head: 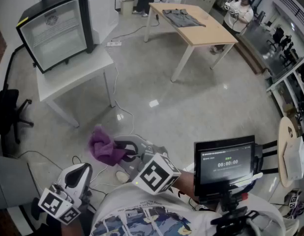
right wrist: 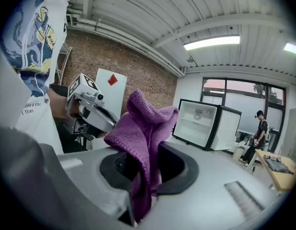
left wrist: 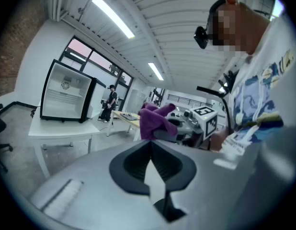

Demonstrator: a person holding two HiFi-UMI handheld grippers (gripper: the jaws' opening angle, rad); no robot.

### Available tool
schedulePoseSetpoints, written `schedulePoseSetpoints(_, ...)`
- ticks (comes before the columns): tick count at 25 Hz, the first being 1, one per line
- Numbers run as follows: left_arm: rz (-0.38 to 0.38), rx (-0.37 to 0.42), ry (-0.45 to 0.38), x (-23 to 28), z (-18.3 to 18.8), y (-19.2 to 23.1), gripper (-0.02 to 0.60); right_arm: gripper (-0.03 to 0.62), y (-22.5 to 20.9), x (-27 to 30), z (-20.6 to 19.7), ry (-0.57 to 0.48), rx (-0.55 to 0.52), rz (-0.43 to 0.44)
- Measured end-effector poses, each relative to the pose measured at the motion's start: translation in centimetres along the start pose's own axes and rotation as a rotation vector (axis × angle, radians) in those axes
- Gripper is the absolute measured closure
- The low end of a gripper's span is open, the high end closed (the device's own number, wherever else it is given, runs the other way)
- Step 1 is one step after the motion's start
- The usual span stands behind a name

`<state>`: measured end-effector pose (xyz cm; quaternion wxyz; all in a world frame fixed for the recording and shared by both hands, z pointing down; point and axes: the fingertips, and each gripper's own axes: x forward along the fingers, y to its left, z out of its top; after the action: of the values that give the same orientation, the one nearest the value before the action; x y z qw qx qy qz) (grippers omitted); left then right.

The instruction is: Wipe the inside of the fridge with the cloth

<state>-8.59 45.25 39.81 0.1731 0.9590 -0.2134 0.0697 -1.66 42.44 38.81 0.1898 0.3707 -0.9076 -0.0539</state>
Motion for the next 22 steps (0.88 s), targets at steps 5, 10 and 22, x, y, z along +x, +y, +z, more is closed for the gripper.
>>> schedulePoseSetpoints(5, -0.008, 0.013, 0.004, 1.0, 0.5, 0.3, 0.575, 0.516, -0.8, -0.1, -0.4, -0.009, 0.034, 0.001)
schedulePoseSetpoints(10, -0.01, 0.011, 0.024, 2.8, 0.3, -0.1, 0.575, 0.516, -2.3, -1.5, -1.1, 0.008, 0.026, 0.008)
schedulePoseSetpoints(22, 0.149, 0.065, -0.017, 8.4, 5.8, 2.1, 0.575, 0.516, -11.6, -0.3, -0.6, -0.135, 0.056, 0.074)
